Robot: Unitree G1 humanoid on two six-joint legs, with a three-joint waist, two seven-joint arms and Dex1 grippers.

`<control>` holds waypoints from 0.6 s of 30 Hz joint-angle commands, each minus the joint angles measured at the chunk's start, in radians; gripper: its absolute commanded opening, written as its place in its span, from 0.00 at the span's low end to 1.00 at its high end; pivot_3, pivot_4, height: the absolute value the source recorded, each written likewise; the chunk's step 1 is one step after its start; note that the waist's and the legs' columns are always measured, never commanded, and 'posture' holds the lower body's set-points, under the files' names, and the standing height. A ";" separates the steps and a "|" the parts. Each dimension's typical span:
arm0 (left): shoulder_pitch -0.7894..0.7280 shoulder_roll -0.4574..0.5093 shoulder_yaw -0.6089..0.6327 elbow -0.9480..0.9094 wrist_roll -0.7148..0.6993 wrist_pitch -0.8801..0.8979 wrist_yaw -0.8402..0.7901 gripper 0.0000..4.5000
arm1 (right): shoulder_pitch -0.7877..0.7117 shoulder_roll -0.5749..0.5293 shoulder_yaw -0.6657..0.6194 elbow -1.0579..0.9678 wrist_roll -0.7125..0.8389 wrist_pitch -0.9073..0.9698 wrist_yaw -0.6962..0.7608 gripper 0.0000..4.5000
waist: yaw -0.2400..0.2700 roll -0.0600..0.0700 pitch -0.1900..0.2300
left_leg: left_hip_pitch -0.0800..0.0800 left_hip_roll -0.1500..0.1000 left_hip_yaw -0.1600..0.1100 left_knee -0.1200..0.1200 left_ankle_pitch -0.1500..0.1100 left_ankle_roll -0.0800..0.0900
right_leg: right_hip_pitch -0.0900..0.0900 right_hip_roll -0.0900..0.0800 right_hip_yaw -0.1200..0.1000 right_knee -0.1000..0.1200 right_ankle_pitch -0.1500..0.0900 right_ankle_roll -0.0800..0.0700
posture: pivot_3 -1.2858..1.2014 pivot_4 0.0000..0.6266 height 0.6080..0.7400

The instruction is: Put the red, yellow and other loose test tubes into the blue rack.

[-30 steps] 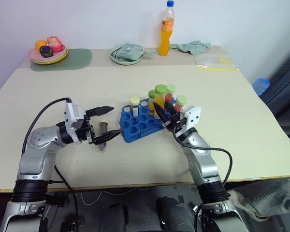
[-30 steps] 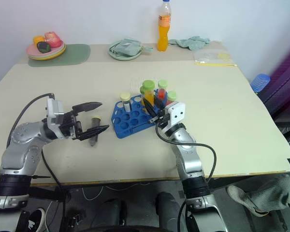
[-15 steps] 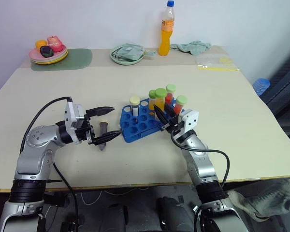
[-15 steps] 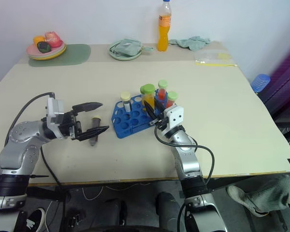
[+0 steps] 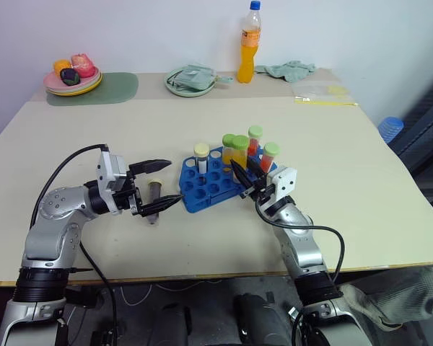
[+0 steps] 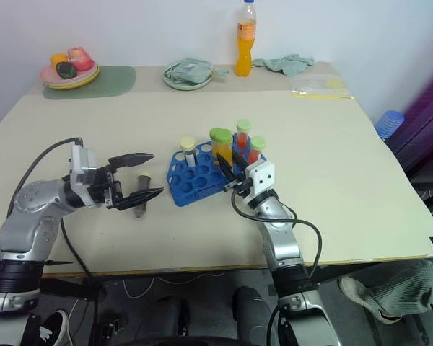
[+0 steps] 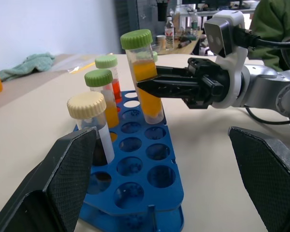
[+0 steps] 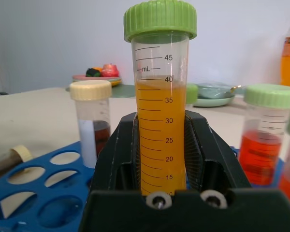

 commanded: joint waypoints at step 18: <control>-0.024 -0.009 0.008 -0.060 -0.022 0.021 0.029 1.00 | -0.044 0.011 -0.013 0.081 0.042 -0.024 0.026 0.16 | 0.000 0.000 0.000 | 0.001 0.000 0.000 0.000 0.000 0.000 | 0.001 0.000 0.000 0.000 0.000 0.000 | 0.52 0.24 1.00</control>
